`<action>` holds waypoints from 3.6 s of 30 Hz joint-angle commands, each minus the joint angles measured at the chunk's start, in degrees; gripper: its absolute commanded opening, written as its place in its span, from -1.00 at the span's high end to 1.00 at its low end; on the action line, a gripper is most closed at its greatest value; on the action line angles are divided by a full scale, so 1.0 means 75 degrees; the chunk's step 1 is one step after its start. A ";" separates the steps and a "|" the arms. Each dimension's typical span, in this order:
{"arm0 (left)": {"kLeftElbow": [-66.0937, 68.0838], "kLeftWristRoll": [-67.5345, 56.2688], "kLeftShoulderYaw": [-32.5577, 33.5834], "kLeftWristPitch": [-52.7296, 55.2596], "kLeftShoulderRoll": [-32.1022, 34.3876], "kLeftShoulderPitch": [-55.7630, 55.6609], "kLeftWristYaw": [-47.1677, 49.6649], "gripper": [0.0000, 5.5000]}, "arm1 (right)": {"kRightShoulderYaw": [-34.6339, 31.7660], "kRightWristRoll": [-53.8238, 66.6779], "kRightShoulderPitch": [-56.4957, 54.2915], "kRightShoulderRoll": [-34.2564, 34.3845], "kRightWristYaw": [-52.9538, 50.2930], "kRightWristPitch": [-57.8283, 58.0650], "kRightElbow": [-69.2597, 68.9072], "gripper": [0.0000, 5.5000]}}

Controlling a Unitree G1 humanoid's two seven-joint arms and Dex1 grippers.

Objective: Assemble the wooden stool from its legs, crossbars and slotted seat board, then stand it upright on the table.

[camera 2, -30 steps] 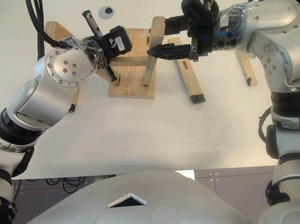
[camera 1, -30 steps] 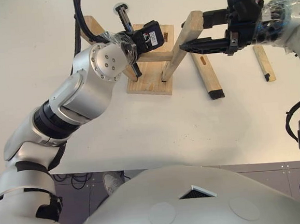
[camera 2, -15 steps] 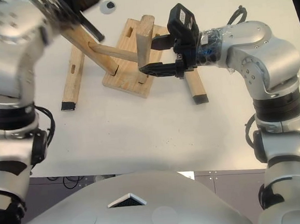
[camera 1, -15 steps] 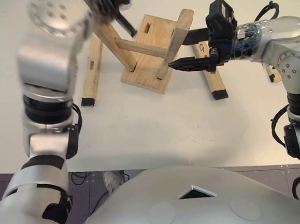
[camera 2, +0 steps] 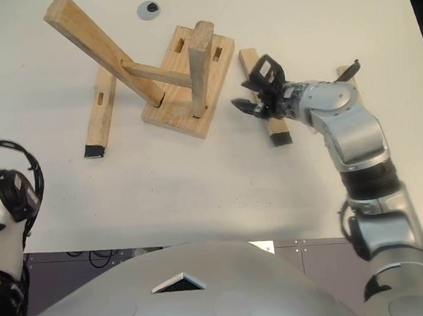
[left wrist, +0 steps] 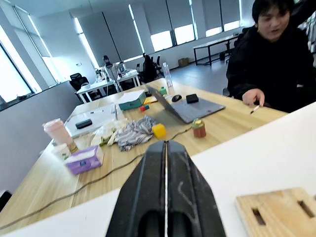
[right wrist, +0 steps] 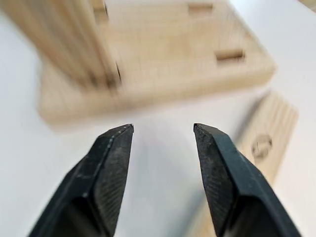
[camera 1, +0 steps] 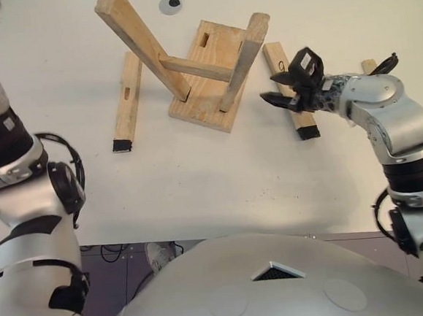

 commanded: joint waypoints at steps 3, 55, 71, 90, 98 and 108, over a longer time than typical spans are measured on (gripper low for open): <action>-0.0156 0.0762 -0.1620 -0.0611 0.0830 0.1627 -0.0608 1.00 | -0.0017 -0.1398 -0.0610 0.1223 -0.2811 0.1093 -0.0534 0.57; 0.2637 0.0744 -0.2073 -0.1942 -0.1312 0.1906 -0.0648 1.00 | 0.1171 -0.1667 -0.2292 0.1098 -0.1067 0.0898 0.0960 1.00; -0.1304 -0.0854 -0.3992 0.0688 -0.0290 0.3519 -0.2467 1.00 | 0.1294 -0.3098 -0.5332 0.2054 0.0499 -0.4097 1.1101 1.00; 0.2204 0.0512 -0.3396 -0.0515 -0.2109 0.2207 -0.0146 1.00 | 0.1113 -0.2969 -0.3121 0.1980 0.3093 -0.2207 0.7177 1.00; 0.3631 0.0630 -0.3063 -0.1186 -0.3021 0.1544 0.0178 1.00 | -0.0020 -0.2774 -0.2385 0.2185 0.0796 -0.1383 0.5897 1.00; 0.5452 0.0804 -0.2340 -0.2297 -0.3625 0.0842 0.0787 1.00 | -0.0674 -0.2326 -0.1727 0.2020 -0.0229 -0.0221 0.4315 0.78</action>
